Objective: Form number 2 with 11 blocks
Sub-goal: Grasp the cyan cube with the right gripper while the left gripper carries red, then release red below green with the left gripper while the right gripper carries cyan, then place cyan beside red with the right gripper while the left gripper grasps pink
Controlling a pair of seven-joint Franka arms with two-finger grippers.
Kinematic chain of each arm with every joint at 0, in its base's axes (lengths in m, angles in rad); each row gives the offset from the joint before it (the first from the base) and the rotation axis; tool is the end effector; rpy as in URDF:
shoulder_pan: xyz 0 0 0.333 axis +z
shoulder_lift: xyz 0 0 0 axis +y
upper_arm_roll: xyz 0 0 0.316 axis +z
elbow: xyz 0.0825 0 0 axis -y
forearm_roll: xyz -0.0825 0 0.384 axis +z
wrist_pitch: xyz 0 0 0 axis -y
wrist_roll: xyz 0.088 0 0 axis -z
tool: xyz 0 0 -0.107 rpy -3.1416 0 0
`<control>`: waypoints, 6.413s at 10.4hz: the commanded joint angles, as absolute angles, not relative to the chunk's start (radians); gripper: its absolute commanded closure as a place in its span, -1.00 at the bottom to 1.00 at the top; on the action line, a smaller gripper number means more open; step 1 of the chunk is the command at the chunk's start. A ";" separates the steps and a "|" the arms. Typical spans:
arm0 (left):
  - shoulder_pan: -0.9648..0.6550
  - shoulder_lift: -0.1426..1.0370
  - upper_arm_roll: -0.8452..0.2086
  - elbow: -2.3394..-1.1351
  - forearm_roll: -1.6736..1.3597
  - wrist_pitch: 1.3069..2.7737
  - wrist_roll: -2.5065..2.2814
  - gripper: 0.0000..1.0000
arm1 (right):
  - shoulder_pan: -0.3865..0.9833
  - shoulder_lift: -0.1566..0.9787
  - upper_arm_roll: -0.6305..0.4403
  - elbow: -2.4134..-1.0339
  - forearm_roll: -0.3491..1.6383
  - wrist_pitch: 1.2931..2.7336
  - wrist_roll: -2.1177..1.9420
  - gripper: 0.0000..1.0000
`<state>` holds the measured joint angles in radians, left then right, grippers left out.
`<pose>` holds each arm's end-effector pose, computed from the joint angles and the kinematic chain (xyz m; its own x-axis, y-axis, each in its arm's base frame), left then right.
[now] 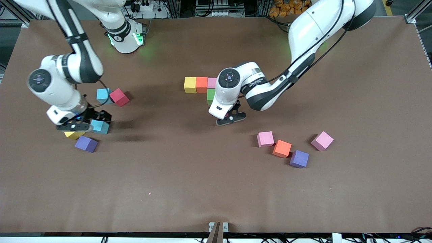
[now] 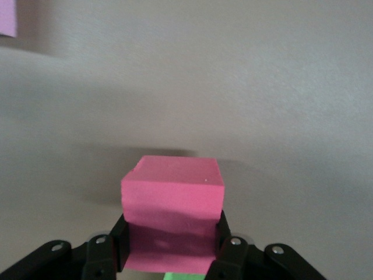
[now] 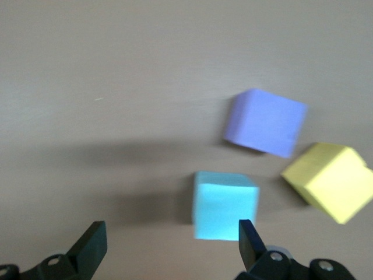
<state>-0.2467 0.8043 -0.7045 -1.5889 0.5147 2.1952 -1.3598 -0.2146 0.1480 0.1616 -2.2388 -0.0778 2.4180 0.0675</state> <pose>0.4742 -0.5073 0.2434 0.9641 0.2580 -0.0625 0.2608 -0.9645 0.0407 0.5419 -0.0295 0.3070 0.9973 -0.0646 0.0348 -0.0656 -0.9975 0.0274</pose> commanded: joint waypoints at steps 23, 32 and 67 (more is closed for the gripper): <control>-0.310 0.757 -0.652 -1.546 0.483 2.171 -1.409 -1.00 | -0.314 0.266 0.385 -2.180 -0.072 2.456 -0.026 0.23; 0.099 0.696 -0.657 -1.638 0.475 2.082 -1.244 -1.00 | -0.174 0.164 0.566 -2.191 -0.072 2.434 -0.491 0.23; 0.121 0.669 -0.729 -1.741 0.469 2.313 -1.877 0.09 | 0.463 0.583 0.350 -1.960 -0.517 2.531 -0.258 0.38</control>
<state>0.1145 0.6884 -0.7094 -1.7357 0.4899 2.3341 -1.7885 0.4393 0.5415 0.3726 -1.9994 -0.5020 2.5276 -0.2798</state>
